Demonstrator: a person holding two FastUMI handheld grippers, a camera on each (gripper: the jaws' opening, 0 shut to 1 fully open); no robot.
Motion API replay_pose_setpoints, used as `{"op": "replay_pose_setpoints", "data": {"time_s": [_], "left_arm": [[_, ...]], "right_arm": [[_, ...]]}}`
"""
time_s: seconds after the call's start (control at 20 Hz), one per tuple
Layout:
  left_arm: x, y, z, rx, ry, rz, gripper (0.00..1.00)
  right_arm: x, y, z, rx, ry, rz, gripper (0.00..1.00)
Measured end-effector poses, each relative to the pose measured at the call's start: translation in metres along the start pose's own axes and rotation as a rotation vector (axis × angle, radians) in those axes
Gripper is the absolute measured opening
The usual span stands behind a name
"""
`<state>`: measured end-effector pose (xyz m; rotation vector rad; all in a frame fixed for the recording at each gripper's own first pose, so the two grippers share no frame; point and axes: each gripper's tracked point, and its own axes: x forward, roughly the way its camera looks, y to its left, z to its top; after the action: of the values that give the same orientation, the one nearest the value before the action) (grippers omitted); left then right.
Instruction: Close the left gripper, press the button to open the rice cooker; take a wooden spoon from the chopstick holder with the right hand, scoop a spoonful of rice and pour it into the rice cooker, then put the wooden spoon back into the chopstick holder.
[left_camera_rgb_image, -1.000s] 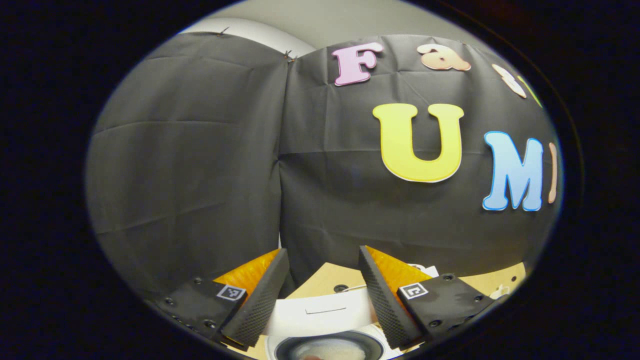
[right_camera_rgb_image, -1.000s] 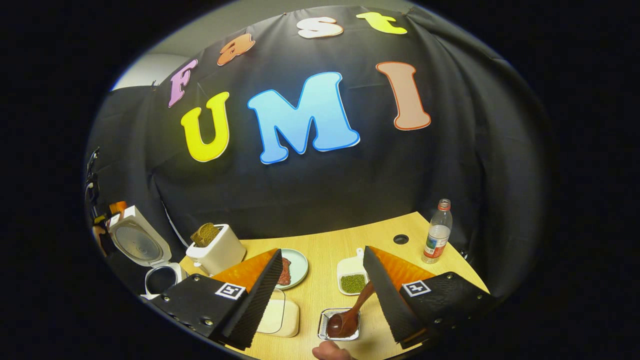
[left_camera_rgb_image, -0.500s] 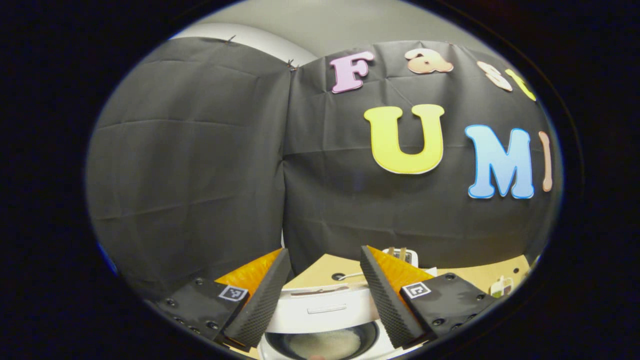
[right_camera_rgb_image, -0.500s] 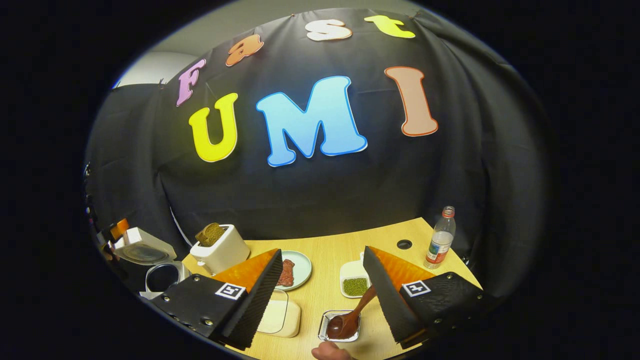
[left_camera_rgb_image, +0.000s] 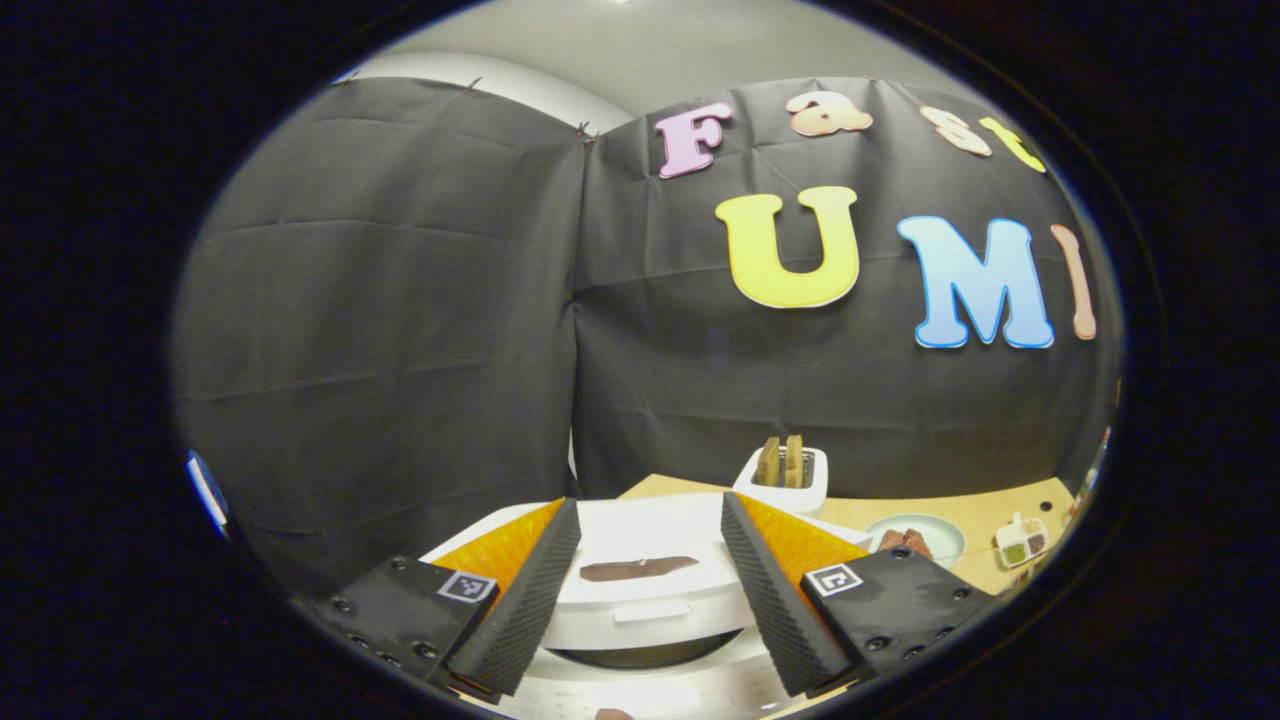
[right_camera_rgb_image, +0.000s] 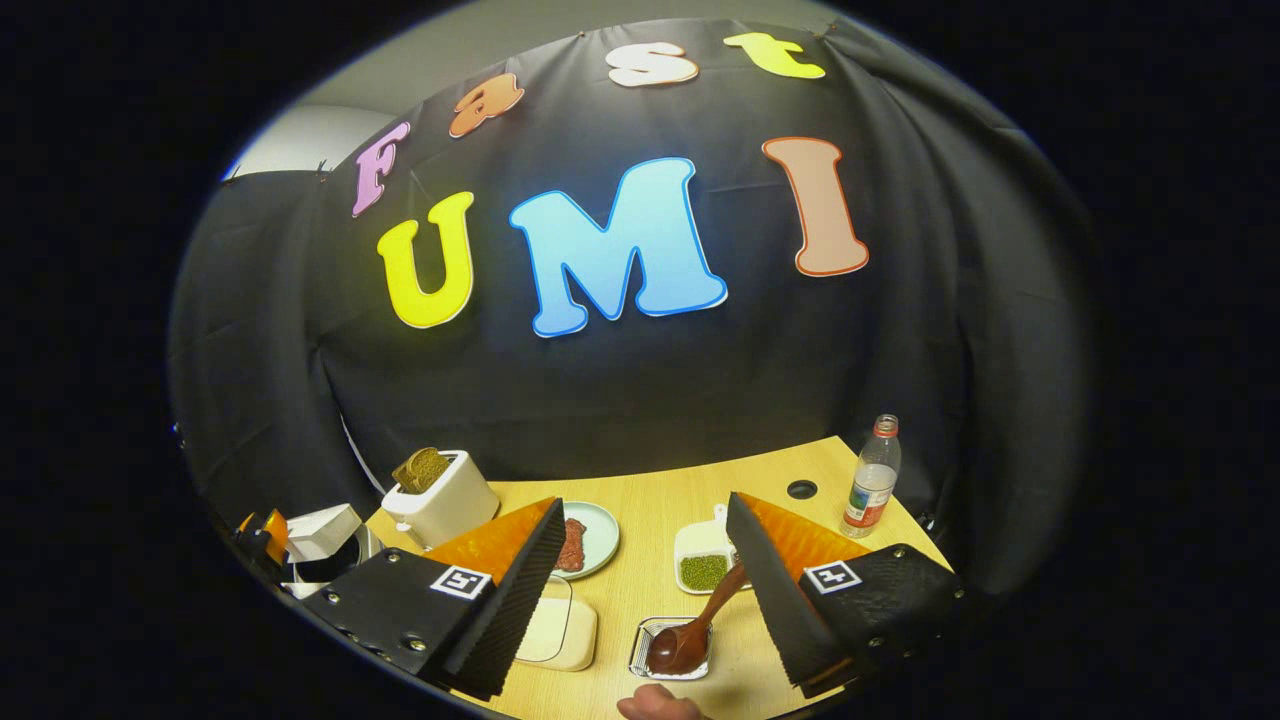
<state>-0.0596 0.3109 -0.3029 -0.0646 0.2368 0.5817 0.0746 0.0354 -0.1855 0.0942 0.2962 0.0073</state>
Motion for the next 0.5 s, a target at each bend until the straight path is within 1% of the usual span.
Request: {"op": "replay_pose_setpoints", "data": {"time_s": [0.05, 0.15, 0.2, 0.25, 0.35, 0.4, 0.5], "left_arm": [[-0.001, -0.001, -0.008, -0.01, 0.023, -0.005, 0.9], [-0.003, -0.001, -0.022, -0.028, 0.063, -0.008, 0.89], [-0.003, -0.003, -0.028, -0.02, 0.074, -0.007, 0.89], [-0.002, -0.003, -0.031, -0.01, 0.077, -0.004, 1.0], [-0.002, -0.003, -0.031, -0.006, 0.082, -0.003, 0.89], [-0.003, -0.003, -0.034, -0.007, 0.09, -0.005, 1.0], [-0.006, -0.003, -0.036, -0.008, 0.102, -0.013, 1.0]], "right_arm": [[0.0, -0.001, -0.001, 0.009, 0.003, -0.001, 0.98], [-0.001, 0.0, -0.004, 0.027, 0.012, 0.002, 0.98], [-0.002, 0.001, -0.004, 0.031, 0.014, 0.006, 0.98], [-0.002, 0.004, -0.005, 0.029, 0.015, 0.013, 0.98], [-0.005, 0.006, -0.004, 0.009, 0.012, 0.02, 0.98], [-0.006, 0.007, -0.003, 0.0, 0.01, 0.023, 0.98], [-0.007, 0.008, -0.003, -0.002, 0.007, 0.027, 0.98]]}}
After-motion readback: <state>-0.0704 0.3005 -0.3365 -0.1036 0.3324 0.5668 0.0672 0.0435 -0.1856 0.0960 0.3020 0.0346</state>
